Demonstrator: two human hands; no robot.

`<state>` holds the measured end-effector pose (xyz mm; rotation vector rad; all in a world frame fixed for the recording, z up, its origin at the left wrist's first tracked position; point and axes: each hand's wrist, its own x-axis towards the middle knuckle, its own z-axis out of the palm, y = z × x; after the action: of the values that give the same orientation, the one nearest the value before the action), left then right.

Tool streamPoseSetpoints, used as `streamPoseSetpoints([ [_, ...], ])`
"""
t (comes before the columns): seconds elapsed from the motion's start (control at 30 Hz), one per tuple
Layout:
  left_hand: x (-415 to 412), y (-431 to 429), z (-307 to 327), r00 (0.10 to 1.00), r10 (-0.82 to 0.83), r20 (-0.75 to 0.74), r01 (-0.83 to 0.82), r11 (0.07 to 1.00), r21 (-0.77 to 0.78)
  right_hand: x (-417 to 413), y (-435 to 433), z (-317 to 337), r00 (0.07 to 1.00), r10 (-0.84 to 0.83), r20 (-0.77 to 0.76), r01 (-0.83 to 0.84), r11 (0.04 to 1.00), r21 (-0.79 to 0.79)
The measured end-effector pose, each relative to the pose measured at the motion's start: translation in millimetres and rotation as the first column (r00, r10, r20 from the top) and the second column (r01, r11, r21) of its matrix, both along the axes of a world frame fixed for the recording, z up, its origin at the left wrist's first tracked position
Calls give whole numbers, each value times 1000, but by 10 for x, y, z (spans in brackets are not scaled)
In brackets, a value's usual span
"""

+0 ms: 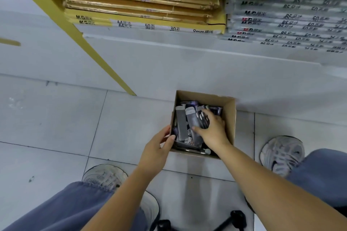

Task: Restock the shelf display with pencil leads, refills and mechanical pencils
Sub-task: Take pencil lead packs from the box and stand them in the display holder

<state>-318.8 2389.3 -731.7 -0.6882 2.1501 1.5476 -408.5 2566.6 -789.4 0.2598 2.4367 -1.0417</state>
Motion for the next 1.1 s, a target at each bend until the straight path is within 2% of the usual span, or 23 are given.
streamPoseSetpoints([
  [0.23, 13, 12, -12, 1000, 18, -5, -18, 1000, 8, -25, 0, 28, 995, -72, 62, 82, 981, -174],
  [0.67, 14, 24, 12, 999, 8, 45, -10, 999, 47, -52, 70, -18, 957, -141, 255, 211, 939, -271],
  [0.77, -8, 10, 28, 998, -25, 65, 22, 999, 49, -55, 111, 39, 957, -189, 220, 250, 921, -298],
  [0.87, -26, 5, 77, 998, -45, 54, 45, 999, 1, -26, 121, 199, 970, -167, 174, 219, 912, -347],
  [0.97, -75, 2, 248, 997, -12, -75, 2, 992, -123, -37, 139, 502, 990, -126, 60, 139, 919, -369],
  [1.03, -134, 5, 442, 988, -31, -149, 22, 998, -62, -68, 117, 820, 997, -78, 22, 80, 899, -431],
  [1.1, -200, 9, 702, 980, -107, -167, 118, 991, 55, -89, 52, 1208, 998, -33, 46, 52, 839, -541],
])
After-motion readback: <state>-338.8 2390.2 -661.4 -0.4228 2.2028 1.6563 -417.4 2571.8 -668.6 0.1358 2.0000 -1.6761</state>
